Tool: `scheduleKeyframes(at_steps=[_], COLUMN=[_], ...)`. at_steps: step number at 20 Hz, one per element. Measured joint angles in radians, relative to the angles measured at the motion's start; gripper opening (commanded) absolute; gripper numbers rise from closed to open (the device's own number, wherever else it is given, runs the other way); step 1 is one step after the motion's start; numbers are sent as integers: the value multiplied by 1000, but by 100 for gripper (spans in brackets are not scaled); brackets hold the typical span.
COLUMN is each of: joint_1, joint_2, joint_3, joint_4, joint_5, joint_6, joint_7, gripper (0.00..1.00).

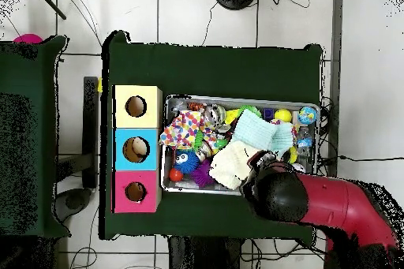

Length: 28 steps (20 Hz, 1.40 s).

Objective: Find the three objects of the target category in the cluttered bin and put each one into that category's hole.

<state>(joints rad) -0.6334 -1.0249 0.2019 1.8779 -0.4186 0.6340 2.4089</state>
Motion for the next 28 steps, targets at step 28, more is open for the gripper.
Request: scheduleKeyframes(at_steps=[28], joint_1=[169], joint_2=[364], joint_3=[-11], joint_4=[-267], joint_5=[-384], joint_6=[-184], joint_7=[0], gripper=[100])
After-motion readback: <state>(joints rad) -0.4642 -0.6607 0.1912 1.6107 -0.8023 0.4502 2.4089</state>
